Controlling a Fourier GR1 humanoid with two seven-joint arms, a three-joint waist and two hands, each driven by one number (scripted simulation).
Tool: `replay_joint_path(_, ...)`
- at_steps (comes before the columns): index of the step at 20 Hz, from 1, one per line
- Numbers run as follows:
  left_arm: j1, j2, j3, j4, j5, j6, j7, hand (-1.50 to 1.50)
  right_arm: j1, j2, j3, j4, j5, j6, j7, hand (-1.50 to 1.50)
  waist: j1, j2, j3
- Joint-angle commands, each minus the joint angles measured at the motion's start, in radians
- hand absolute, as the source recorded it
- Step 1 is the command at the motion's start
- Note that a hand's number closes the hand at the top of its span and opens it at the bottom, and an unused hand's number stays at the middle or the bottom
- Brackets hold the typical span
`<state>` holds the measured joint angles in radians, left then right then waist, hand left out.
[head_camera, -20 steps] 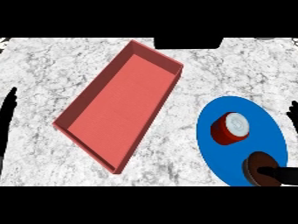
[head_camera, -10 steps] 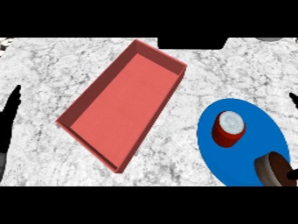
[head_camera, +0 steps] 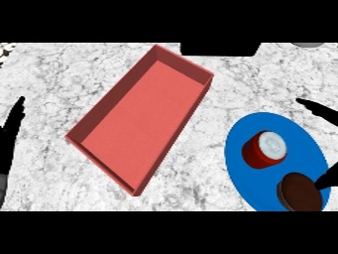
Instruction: Pick the can from the plate and place it in the cardboard box
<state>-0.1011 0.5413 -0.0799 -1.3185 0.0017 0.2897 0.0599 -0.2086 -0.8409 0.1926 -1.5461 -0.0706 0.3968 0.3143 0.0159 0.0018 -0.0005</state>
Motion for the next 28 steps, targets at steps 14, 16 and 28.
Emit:
replay_joint_path(14, 0.034, -0.08, 0.106, -0.034, -0.1, -0.071, 0.011, 0.0, -0.069, 0.256, -0.067, -0.084, 0.151, 0.159, 0.226, -1.5, -0.016, -0.003, 0.0)
replay_joint_path(16, -0.066, -0.099, 0.114, 0.081, -0.112, -0.085, -0.006, 0.0, -0.165, 0.249, -0.098, 0.091, 0.176, 0.216, 0.105, -1.5, -0.015, 0.0, 0.0)
replay_joint_path(28, -0.037, -0.126, 0.196, 0.123, -0.152, -0.134, -0.089, 0.0, -0.124, 0.366, -0.136, -0.098, 0.186, 0.294, 0.236, -1.5, -0.018, -0.001, 0.0)
